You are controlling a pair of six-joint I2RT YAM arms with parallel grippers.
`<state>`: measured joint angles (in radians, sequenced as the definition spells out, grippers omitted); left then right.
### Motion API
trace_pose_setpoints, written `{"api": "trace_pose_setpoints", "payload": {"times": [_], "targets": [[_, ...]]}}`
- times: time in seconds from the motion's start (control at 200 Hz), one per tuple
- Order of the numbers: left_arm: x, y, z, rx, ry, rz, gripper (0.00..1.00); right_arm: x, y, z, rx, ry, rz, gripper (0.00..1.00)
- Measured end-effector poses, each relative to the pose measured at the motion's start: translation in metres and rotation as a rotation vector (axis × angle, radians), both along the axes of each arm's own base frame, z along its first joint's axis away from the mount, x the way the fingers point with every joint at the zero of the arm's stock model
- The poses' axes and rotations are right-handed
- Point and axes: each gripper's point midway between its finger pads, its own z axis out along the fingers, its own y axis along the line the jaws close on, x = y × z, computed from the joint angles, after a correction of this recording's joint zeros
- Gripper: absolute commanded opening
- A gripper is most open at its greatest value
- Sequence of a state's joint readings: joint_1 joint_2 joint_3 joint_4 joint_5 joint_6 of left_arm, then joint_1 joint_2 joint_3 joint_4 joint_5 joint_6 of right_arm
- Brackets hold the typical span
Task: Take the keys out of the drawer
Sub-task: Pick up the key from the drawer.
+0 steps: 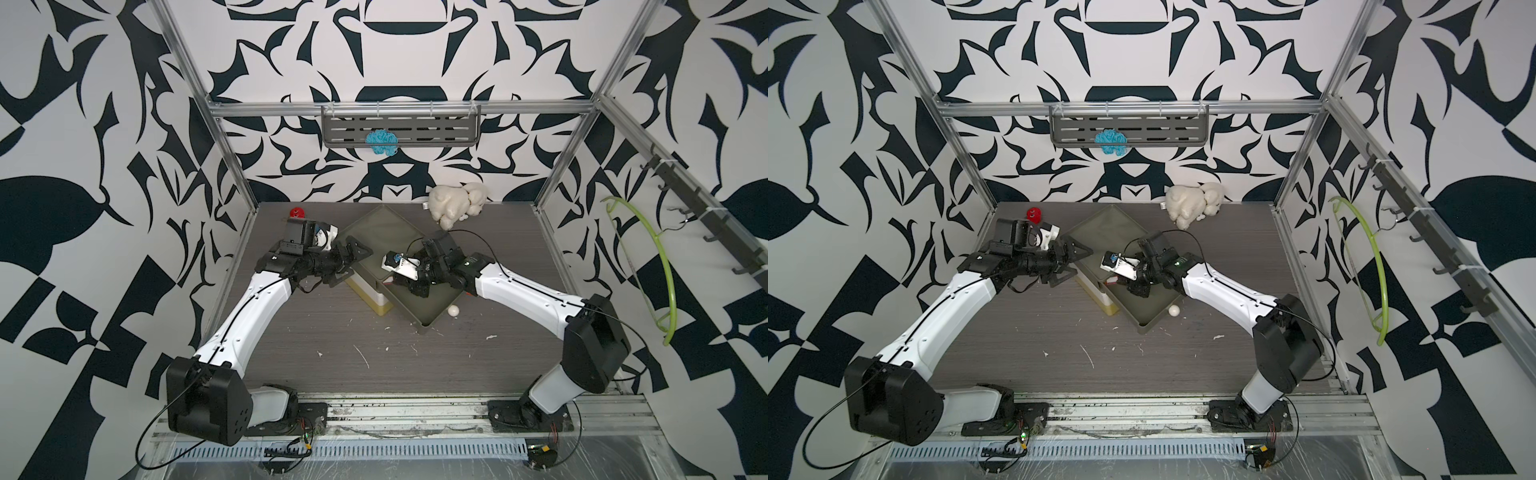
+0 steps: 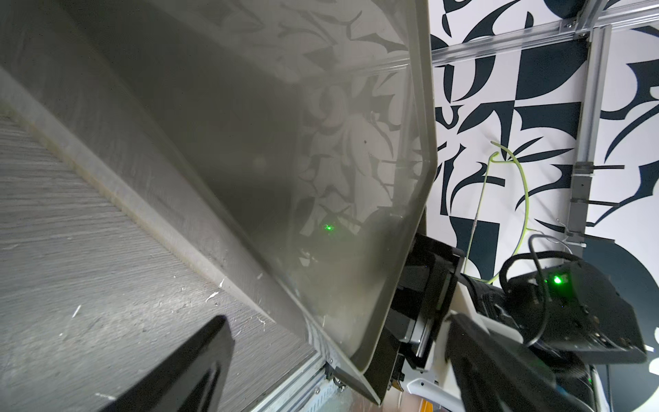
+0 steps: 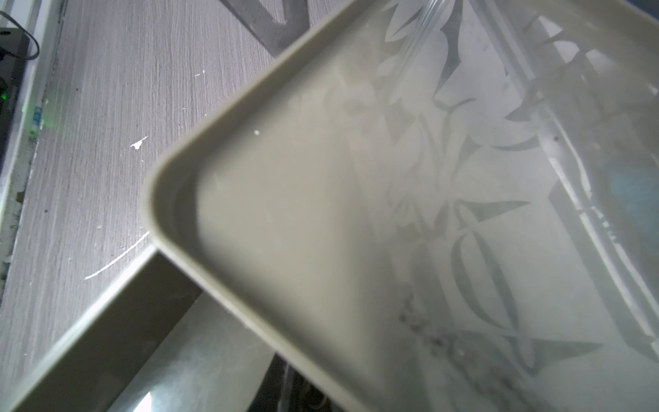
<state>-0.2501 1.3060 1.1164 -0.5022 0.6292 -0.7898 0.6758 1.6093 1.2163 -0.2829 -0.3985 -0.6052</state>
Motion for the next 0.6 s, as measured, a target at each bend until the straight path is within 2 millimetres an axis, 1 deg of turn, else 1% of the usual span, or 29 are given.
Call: {"api": "trace_pose_setpoints", "payload": {"times": [0.065, 0.23, 0.33, 0.47, 0.6], "targets": [[0.000, 0.001, 0.000, 0.000, 0.000, 0.003, 0.99, 0.001, 0.001, 0.001, 0.004, -0.004, 0.002, 0.00], [-0.001, 0.004, -0.003, 0.002, 0.004, 0.010, 0.99, -0.003, 0.000, 0.004, 0.009, -0.007, 0.009, 0.00], [-0.006, 0.006, -0.005, 0.002, 0.006, 0.014, 0.99, -0.016, -0.010, 0.009, 0.016, -0.004, 0.011, 0.00], [-0.008, 0.007, -0.001, -0.002, -0.008, 0.015, 0.99, -0.036, -0.032, 0.031, 0.064, -0.006, -0.016, 0.00], [-0.007, 0.007, 0.000, -0.005, -0.009, 0.015, 0.99, -0.043, -0.051, 0.054, 0.134, -0.007, -0.079, 0.00]]}}
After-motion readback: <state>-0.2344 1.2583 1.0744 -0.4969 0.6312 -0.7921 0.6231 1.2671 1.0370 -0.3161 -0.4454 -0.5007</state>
